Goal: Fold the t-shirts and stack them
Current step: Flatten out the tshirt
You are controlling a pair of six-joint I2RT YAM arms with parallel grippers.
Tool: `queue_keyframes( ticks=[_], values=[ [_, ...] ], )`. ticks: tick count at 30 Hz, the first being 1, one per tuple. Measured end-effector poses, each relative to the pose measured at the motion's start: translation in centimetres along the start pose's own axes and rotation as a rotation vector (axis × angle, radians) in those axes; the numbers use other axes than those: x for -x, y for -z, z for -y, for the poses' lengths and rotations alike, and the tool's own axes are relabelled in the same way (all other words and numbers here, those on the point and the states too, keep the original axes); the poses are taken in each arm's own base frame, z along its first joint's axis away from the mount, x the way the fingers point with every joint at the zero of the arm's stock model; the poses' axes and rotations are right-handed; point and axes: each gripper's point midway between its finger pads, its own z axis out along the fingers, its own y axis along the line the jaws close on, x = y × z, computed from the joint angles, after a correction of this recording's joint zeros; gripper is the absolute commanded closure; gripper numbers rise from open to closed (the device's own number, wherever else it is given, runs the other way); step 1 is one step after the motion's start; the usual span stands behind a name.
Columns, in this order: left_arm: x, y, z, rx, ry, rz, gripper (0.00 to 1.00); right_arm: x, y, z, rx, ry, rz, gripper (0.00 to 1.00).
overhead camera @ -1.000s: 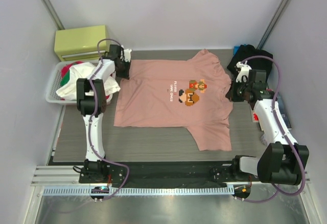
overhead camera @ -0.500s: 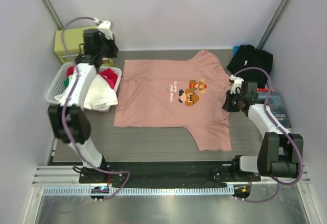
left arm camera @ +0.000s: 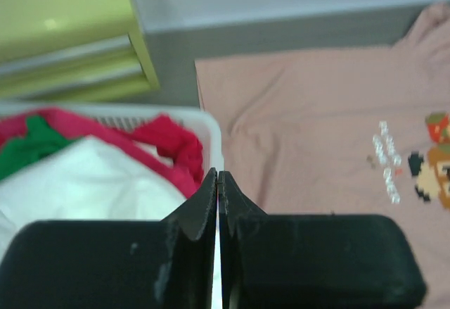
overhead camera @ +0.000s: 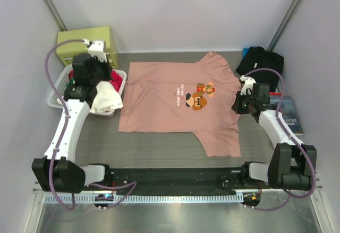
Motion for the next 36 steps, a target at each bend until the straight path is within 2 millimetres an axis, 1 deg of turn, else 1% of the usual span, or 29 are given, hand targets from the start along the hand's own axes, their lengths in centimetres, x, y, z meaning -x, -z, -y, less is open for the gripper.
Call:
queue_keyframes(
  ticks=[1, 2, 3, 4, 5, 6, 8, 10, 12, 15, 17, 20, 22, 24, 25, 27, 29, 31, 34, 36],
  values=[
    [-2.6, 0.6, 0.1, -0.003, 0.006, -0.063, 0.99, 0.4, 0.3, 0.0, -0.002, 0.005, 0.015, 0.99],
    [-4.9, 1.7, 0.2, -0.004, 0.008, -0.111, 1.00, 0.7, 0.6, -0.1, -0.005, 0.010, 0.030, 0.99],
    [-6.5, 2.9, 0.3, -0.003, 0.000, -0.143, 1.00, 1.2, 1.1, -0.1, -0.014, 0.017, 0.055, 0.99],
    [-7.4, 4.2, 0.2, 0.006, -0.008, -0.157, 1.00, 1.9, 1.8, -0.1, -0.024, 0.028, 0.090, 0.99],
    [-7.8, 5.4, 0.0, 0.022, -0.020, -0.154, 1.00, 2.5, 2.5, -0.2, -0.033, 0.038, 0.125, 0.99],
    [-7.7, 6.3, -0.2, 0.037, -0.034, -0.138, 1.00, 3.2, 3.1, -0.2, -0.041, 0.047, 0.157, 0.99],
    [-7.0, 8.3, -0.8, 0.079, -0.059, -0.085, 1.00, 4.6, 4.1, -0.3, -0.055, 0.065, 0.221, 0.99],
    [-6.4, 9.8, -1.1, 0.104, -0.075, -0.047, 1.00, 5.0, 4.1, -0.2, -0.060, 0.070, 0.238, 0.99],
    [-6.4, 10.9, -1.1, 0.114, -0.083, -0.045, 1.00, 4.4, 3.4, 0.1, -0.060, 0.060, 0.207, 0.99],
    [-7.6, 12.0, -0.9, 0.099, -0.090, -0.130, 1.00, 2.4, 2.4, 0.2, -0.053, 0.032, 0.110, 0.99],
    [-8.5, 12.3, -0.5, 0.072, -0.087, -0.192, 1.00, 2.0, 2.7, 0.1, -0.053, 0.024, 0.081, 0.99],
    [-10.7, 12.5, 0.7, 0.002, -0.068, -0.311, 1.00, 3.0, 4.1, 0.3, -0.084, 0.031, 0.089, 0.99],
    [-12.9, 12.5, 1.8, -0.065, -0.041, -0.424, 1.00, 4.2, 5.5, 0.6, -0.119, 0.040, 0.112, 0.99],
    [-15.1, 12.5, 2.9, -0.131, -0.005, -0.544, 1.00, 4.9, 6.6, 0.8, -0.145, 0.043, 0.125, 0.99],
    [-16.0, 12.7, 3.4, -0.165, 0.017, -0.601, 1.00, 5.0, 6.9, 0.8, -0.151, 0.042, 0.125, 0.97],
    [-17.4, 12.9, 4.6, -0.234, 0.070, -0.713, 1.00, 4.9, 7.5, 0.6, -0.152, 0.036, 0.106, 0.97],
    [-18.2, 12.9, 5.6, -0.300, 0.129, -0.789, 1.00, 4.6, 7.8, 0.4, -0.142, 0.030, 0.083, 0.96],
    [-18.4, 12.9, 6.5, -0.361, 0.182, -0.840, 1.00, 4.0, 7.9, 0.1, -0.131, 0.025, 0.061, 0.95],
    [-18.1, 12.6, 7.5, -0.445, 0.225, -0.897, 1.00, 3.6, 8.1, 0.0, -0.127, 0.022, 0.038, 0.96],
    [-17.9, 12.0, 8.4, -0.540, 0.264, -0.943, 1.00, 3.5, 8.1, 0.0, -0.128, 0.025, 0.035, 0.95]
  ],
)
